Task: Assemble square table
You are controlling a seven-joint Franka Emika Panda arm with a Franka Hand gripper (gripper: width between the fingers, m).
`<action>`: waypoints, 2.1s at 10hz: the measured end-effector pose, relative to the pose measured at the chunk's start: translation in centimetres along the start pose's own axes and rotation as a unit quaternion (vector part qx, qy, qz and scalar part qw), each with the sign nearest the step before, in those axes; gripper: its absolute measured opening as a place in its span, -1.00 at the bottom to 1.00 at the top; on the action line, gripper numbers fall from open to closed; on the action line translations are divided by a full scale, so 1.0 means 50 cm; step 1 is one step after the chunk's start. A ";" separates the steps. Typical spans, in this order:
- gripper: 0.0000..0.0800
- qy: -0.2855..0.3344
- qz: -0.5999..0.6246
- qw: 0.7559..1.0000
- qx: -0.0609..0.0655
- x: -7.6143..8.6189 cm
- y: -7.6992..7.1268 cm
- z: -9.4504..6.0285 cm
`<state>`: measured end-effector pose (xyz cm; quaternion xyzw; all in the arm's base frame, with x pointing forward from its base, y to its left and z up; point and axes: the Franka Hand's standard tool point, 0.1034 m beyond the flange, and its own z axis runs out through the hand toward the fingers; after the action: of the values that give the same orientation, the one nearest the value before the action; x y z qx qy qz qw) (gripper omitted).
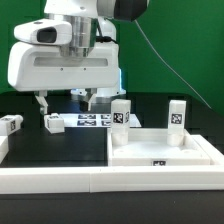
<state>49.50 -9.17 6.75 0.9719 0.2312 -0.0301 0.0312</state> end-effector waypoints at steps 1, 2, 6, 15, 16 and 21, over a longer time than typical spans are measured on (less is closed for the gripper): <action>0.62 -0.015 0.025 1.000 0.011 -0.030 -0.028 0.020; 0.62 -0.023 0.025 0.999 0.016 -0.049 -0.041 0.033; 0.62 -0.028 0.025 0.999 0.019 -0.062 -0.046 0.043; 0.62 -0.064 0.036 0.996 0.042 -0.145 -0.059 0.082; 0.62 -0.105 0.036 0.992 0.056 -0.146 -0.074 0.083; 0.62 -0.215 0.021 0.975 0.058 -0.172 -0.082 0.101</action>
Offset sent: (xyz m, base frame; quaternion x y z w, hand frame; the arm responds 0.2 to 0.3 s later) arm -0.0239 -0.0015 -0.0093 0.0162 0.0149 0.0186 0.9996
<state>39.75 -9.75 2.14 0.9474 0.1967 -0.2514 0.0245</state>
